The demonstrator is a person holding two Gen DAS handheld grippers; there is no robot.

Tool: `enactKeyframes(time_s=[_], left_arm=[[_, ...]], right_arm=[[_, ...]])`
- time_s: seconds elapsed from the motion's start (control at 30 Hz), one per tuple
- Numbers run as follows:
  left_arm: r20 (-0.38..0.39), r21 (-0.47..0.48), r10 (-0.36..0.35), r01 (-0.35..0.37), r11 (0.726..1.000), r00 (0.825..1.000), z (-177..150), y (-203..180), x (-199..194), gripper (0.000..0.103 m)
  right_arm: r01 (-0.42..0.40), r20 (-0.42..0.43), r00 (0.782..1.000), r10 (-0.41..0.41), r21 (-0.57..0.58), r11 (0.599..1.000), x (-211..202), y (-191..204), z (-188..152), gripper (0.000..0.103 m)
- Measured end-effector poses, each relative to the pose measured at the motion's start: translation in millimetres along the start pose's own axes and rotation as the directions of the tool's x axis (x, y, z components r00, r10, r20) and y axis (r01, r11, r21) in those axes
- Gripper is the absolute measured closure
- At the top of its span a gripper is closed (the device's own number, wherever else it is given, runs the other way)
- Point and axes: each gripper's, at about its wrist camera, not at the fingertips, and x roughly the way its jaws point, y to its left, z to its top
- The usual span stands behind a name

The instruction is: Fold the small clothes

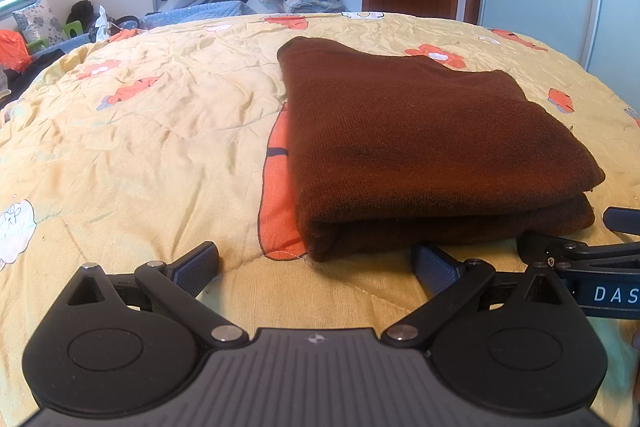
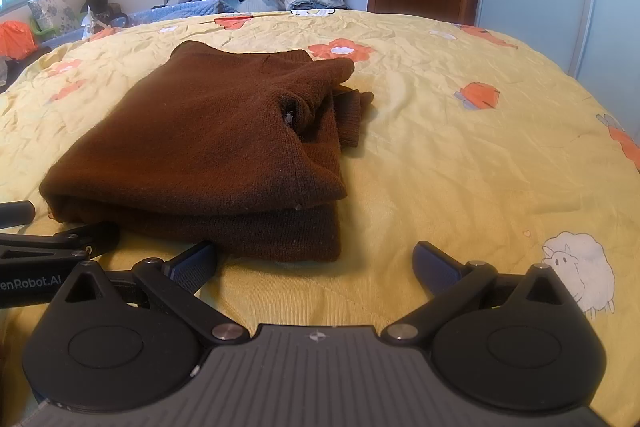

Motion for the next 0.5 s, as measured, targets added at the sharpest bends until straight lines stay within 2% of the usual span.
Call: enactKeyframes(time_s=[0.5], left_arm=[[-0.037,-0.021,0.013,-0.013,1.0,0.999,2.3,-1.4,-1.9,0.0]], right_arm=[[0.003,-0.004,1.0,-0.003,0.002,1.0,-1.4,0.2,0.2,0.0]])
